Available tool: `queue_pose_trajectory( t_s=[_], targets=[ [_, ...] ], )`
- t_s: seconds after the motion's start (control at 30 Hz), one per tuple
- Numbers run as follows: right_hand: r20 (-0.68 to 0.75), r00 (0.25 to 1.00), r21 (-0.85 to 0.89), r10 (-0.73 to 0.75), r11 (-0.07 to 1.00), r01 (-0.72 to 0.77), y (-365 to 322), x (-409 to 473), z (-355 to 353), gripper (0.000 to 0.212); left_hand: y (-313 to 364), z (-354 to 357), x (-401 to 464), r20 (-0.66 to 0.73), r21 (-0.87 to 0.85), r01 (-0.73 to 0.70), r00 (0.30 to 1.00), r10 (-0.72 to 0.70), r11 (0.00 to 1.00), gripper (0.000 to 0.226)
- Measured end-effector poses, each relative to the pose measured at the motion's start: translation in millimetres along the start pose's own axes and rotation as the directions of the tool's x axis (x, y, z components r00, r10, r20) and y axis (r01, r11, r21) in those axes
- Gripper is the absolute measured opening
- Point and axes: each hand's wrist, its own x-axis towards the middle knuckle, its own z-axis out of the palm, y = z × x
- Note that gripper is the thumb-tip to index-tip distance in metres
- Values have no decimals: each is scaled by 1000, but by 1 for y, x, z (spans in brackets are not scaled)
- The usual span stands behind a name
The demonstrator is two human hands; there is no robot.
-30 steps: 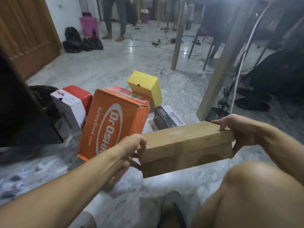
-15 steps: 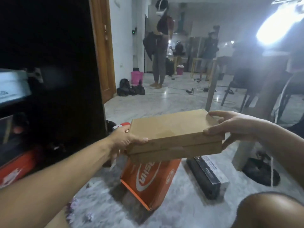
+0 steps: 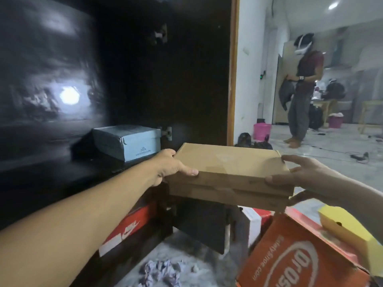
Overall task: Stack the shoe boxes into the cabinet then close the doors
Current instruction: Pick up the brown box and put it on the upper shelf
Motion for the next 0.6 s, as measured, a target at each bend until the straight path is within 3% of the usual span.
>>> queue_pose_trajectory(
  t_s=[0.13, 0.23, 0.37, 0.47, 0.6],
  targets=[
    [-11, 996, 44, -84, 995, 85, -23, 37, 41, 112, 10, -55, 18, -79, -11, -10, 997, 9, 1000, 98],
    [-12, 987, 58, -160, 985, 161, -44, 63, 73, 115, 15, -96, 34, -183, -38, -6, 983, -1, 999, 76],
    [-31, 979, 97, -200, 975, 202, -75, 96, 113, 111, 12, -140, 58, -354, -60, -73, 934, 47, 995, 92],
    [-37, 979, 134, -200, 970, 203, -97, 120, 143, 116, 9, -164, 76, -474, -86, -105, 879, 52, 991, 86],
    [-56, 976, 156, -211, 964, 217, -125, 147, 184, 104, 6, -194, 111, -564, -148, -163, 824, 52, 975, 71]
  ],
)
